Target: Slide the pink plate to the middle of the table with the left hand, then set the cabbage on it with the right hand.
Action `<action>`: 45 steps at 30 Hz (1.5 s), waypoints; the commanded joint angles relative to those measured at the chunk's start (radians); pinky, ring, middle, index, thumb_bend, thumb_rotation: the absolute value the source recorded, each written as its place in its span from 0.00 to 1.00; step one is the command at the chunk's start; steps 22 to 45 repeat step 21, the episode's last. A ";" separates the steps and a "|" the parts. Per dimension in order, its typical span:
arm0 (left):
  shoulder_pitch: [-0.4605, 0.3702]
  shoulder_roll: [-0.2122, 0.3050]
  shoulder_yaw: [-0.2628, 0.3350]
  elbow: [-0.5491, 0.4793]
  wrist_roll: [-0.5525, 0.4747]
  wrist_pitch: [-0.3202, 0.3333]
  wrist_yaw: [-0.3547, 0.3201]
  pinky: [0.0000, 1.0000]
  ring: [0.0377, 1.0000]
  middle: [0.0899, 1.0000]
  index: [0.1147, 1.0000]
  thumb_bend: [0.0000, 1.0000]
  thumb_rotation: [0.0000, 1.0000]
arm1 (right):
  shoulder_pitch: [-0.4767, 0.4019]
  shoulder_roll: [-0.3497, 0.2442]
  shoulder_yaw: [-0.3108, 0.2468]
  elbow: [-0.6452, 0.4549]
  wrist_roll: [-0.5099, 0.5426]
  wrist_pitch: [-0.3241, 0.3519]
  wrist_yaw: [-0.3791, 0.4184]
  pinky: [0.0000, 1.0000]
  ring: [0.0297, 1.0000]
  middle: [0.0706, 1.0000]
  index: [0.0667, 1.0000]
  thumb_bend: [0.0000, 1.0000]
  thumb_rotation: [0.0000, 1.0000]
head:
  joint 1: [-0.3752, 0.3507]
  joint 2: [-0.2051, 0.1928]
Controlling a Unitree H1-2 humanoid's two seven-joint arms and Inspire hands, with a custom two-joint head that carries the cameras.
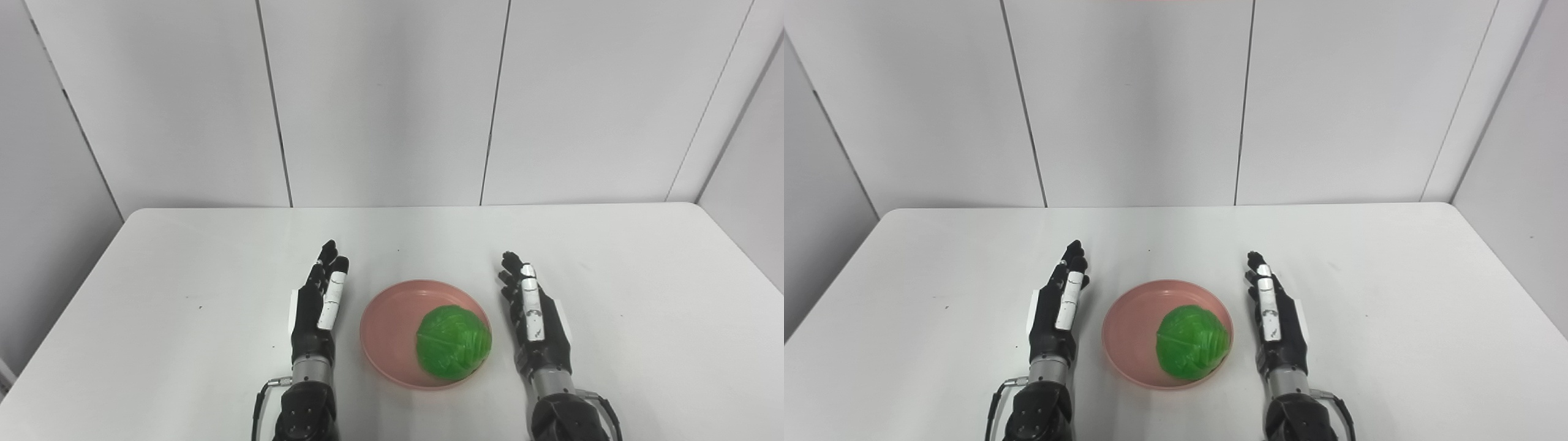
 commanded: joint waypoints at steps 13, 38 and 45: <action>-0.003 0.005 -0.016 -0.016 -0.023 0.010 -0.026 0.91 0.93 0.94 0.86 0.93 0.85 | -0.005 -0.036 0.066 -0.025 -0.077 -0.063 -0.031 1.00 1.00 0.99 0.94 0.80 1.00 | -0.005 0.002; 0.010 0.006 -0.026 -0.030 -0.032 0.012 -0.040 0.91 0.93 0.93 0.86 0.94 0.84 | 0.003 -0.033 0.065 -0.033 -0.065 -0.059 -0.028 1.00 1.00 1.00 0.97 0.80 1.00 | 0.005 0.009; 0.010 0.006 -0.026 -0.030 -0.032 0.012 -0.040 0.91 0.93 0.93 0.86 0.94 0.84 | 0.003 -0.033 0.065 -0.033 -0.065 -0.059 -0.028 1.00 1.00 1.00 0.97 0.80 1.00 | 0.005 0.009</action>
